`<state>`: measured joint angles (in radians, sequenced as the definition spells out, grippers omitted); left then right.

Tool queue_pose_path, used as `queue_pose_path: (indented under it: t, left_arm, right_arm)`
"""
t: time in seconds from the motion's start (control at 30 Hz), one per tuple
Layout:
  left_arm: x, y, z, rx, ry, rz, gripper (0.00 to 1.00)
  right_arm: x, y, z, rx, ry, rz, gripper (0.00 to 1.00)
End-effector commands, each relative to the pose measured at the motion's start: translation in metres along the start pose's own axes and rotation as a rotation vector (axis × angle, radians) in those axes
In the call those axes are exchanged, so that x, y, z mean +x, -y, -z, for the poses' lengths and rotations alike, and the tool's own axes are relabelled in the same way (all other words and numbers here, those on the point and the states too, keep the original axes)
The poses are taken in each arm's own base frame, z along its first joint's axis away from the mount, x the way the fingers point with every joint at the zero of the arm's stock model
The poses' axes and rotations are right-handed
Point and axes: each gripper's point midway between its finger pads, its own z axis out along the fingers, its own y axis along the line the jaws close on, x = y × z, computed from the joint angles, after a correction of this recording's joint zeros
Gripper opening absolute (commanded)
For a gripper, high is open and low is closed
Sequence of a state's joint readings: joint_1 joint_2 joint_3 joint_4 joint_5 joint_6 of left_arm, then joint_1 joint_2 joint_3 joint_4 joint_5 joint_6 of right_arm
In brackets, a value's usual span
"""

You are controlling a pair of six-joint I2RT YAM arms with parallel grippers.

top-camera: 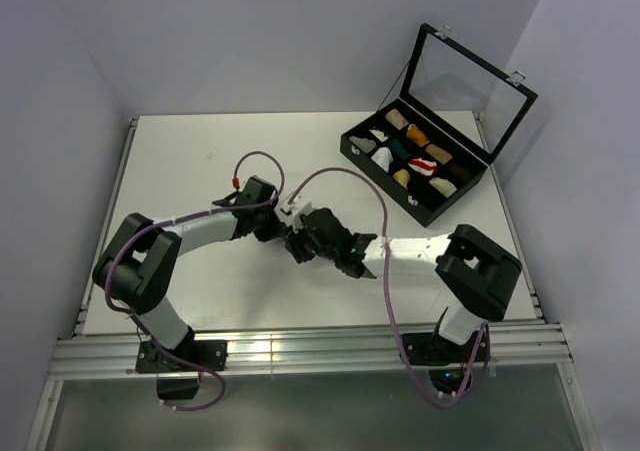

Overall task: Roll the socks
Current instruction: Roll the sock at the center of the board.

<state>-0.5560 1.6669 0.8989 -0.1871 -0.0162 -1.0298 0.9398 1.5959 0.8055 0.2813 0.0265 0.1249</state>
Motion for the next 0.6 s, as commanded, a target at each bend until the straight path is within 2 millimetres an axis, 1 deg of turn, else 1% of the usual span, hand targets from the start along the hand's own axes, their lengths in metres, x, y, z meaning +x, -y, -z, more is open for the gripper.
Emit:
queue_pose_path:
  t: [0.0,0.03,0.07,0.1,0.17,0.2,0.3,0.33,0.4,0.43,0.53,0.57]
  left_arm:
    - [0.0,0.003,0.001,-0.006,-0.011,-0.038,0.01]
    - [-0.001,0.005,0.002,-0.002,-0.009,-0.036,0.01]
    - [-0.001,0.005,0.003,0.0,-0.009,-0.036,0.01]
    - [-0.002,0.005,0.003,0.001,-0.009,-0.033,0.01]
    - [-0.002,0.006,0.004,0.002,-0.006,-0.034,0.01]
    - [-0.002,0.007,0.005,0.004,-0.005,-0.034,0.01]
    - [-0.001,0.006,0.004,0.005,-0.008,-0.033,0.01]
    - [-0.001,0.006,0.005,0.006,-0.007,-0.031,0.01]
    - [-0.001,0.006,0.004,0.006,-0.007,-0.028,0.01]
    - [-0.001,0.005,0.004,0.006,-0.007,-0.027,0.01]
    - [0.0,0.004,0.003,0.003,-0.008,-0.022,0.01]
    - [0.0,0.003,0.003,0.003,-0.008,-0.022,0.01]
  right_arm:
    - [-0.006,0.009,-0.009,0.127,0.061,0.117,0.49]
    - [-0.002,0.008,-0.014,0.139,0.054,0.13,0.49]
    - [-0.002,0.01,-0.016,0.171,0.059,0.139,0.49]
    - [-0.001,0.005,-0.017,0.173,0.062,0.147,0.49]
    - [0.002,0.006,-0.021,0.195,0.067,0.153,0.49]
    - [0.006,0.005,-0.024,0.195,0.062,0.156,0.49]
    - [0.009,0.005,-0.029,0.205,0.061,0.156,0.48]
    - [0.015,0.006,-0.032,0.206,0.046,0.16,0.48]
    - [0.016,0.005,-0.036,0.208,0.042,0.15,0.48]
    - [0.02,0.004,-0.041,0.203,0.031,0.152,0.48]
    - [0.03,0.003,-0.047,0.199,0.01,0.155,0.47]
    - [0.03,0.002,-0.048,0.199,0.01,0.156,0.47]
